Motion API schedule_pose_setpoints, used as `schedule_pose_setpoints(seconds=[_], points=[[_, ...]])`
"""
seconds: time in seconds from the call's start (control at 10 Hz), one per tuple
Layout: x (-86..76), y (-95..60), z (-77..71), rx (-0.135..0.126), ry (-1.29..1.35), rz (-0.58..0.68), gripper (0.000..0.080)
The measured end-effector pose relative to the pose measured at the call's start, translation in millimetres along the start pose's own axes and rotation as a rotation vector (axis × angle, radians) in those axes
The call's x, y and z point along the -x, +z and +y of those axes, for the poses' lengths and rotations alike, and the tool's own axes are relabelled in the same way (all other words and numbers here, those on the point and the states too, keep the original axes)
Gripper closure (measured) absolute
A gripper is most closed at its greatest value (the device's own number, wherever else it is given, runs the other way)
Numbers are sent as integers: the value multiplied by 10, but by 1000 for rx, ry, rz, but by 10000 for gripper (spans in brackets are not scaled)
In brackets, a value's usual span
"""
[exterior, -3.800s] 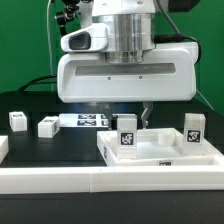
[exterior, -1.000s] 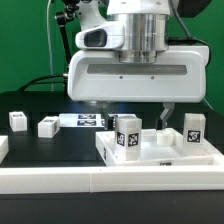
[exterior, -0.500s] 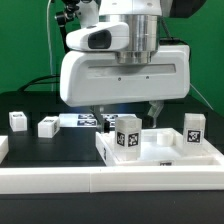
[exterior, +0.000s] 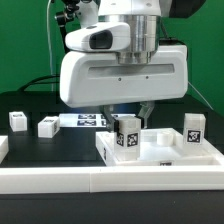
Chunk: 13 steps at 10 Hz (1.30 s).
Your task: Assemble square table
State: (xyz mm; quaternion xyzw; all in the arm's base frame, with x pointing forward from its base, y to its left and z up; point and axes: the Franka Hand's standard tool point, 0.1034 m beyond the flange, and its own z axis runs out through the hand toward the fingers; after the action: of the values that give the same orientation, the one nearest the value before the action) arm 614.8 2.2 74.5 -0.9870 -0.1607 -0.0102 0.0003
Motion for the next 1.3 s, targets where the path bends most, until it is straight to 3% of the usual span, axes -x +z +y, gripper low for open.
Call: schedule_pose_setpoints(seconds=[0.1, 0.5, 1.3], points=[[0, 0, -1, 0, 72, 0, 511], [-1, 8, -16, -10, 503, 22, 511], [-11, 7, -12, -51, 1199, 21, 509]])
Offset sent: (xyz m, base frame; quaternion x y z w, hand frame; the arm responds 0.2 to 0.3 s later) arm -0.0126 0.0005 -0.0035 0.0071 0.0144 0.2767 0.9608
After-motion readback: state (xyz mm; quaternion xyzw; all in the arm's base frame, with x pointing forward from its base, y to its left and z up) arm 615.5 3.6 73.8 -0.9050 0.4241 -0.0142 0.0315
